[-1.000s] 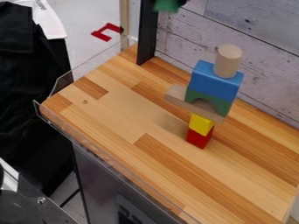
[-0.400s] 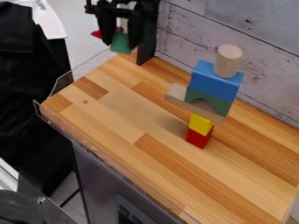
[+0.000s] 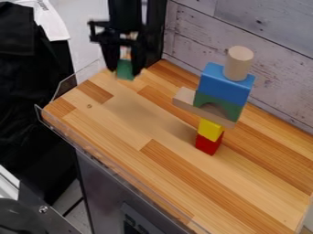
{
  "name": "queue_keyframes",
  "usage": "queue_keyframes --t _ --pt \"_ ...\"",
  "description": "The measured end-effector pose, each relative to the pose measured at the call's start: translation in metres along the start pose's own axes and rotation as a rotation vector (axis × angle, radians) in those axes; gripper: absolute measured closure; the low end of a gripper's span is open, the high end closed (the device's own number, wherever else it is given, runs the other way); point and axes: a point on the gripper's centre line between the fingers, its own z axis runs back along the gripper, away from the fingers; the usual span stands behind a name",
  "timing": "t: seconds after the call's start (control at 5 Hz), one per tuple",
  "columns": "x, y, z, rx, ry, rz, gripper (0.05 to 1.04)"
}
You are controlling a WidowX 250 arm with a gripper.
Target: Move the green triangle to the left of table
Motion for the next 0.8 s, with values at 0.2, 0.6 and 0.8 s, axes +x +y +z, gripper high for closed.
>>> queue_keyframes --t 0.2,0.6,0.8 --pt "0.006 0.002 -0.024 0.002 0.014 0.015 0.546" --pt "0.013 0.012 -0.055 -0.006 0.069 0.029 0.546" --pt "0.014 0.017 -0.062 -0.003 0.077 0.046 0.546"
